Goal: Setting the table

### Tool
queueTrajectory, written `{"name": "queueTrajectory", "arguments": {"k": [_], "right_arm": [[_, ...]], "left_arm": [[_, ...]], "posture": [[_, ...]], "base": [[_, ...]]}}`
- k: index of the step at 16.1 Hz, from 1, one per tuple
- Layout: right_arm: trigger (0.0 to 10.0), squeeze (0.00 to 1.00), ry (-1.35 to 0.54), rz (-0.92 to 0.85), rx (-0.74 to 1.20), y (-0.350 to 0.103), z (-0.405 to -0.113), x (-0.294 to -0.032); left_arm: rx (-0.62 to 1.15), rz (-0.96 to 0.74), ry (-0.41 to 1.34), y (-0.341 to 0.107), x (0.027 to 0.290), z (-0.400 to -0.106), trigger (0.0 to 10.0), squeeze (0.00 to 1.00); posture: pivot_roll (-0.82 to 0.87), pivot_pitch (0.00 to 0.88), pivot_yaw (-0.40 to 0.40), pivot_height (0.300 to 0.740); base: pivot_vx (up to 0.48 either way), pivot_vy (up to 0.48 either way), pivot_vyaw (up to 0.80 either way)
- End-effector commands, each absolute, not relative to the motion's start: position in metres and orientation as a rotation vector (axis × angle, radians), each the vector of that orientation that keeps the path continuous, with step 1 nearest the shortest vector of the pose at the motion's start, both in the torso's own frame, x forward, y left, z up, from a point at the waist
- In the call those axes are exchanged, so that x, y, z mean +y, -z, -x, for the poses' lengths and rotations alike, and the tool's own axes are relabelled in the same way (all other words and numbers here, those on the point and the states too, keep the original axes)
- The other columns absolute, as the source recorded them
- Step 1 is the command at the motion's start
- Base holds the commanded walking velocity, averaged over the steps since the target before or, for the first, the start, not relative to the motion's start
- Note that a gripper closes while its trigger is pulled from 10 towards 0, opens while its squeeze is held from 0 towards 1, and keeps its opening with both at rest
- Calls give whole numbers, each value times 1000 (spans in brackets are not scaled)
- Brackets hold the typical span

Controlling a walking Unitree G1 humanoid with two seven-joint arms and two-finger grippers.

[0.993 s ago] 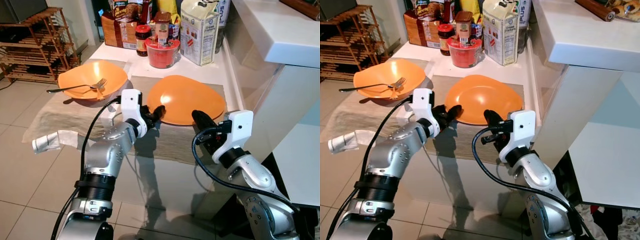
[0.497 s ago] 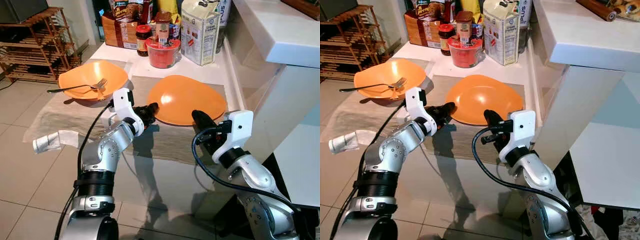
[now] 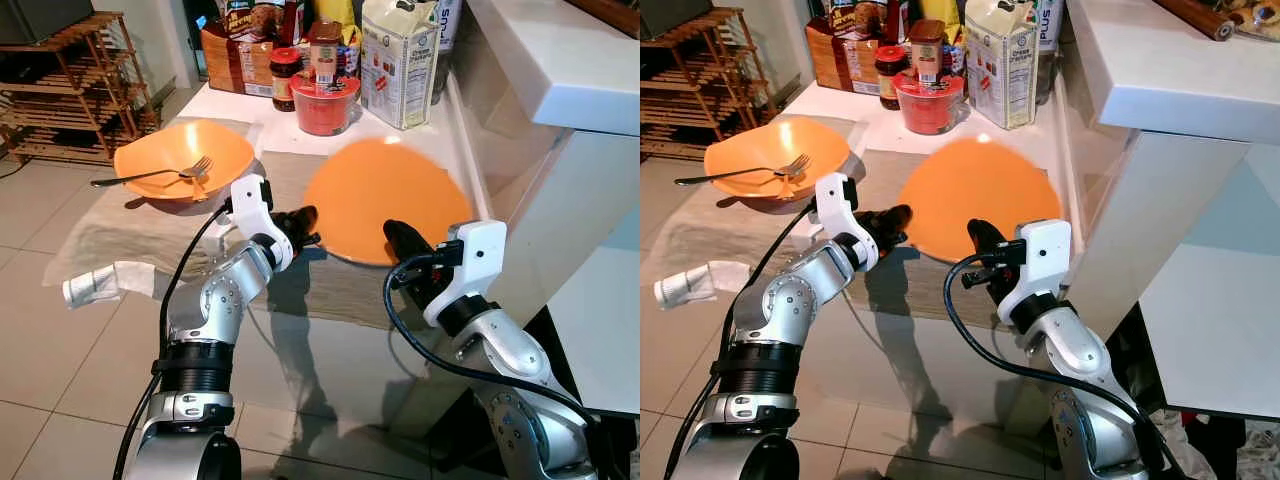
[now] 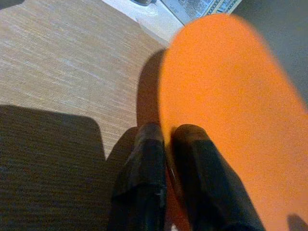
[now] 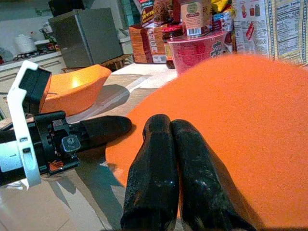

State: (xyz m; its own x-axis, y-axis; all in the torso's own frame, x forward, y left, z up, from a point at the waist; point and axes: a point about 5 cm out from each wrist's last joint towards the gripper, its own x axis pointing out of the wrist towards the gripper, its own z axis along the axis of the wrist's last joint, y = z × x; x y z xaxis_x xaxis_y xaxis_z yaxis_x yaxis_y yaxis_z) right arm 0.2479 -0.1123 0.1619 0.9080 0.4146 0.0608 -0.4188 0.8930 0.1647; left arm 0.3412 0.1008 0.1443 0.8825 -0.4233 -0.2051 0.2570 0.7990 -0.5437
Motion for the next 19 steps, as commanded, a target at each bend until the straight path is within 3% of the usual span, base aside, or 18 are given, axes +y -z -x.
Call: {"name": "queueTrajectory", "arguments": {"k": [1,12,19], "right_arm": [[10000,0,-416,-181,-14,-159,-247,-114],[10000,0,-407,-182,-3,-155,-248,-115],[10000,0,-387,-174,-8,-153,-250,-117]], "left_arm": [[312,530,349,-147,104,-343,0,0],[111,497,242,-172,123,-351,0,0],[-33,230,402,-189,98,-339,0,0]], "posture": [[22,0,11,740],[28,0,9,740],[35,0,8,740]], "base": [[0,0,0],[0,0,0],[0,0,0]]}}
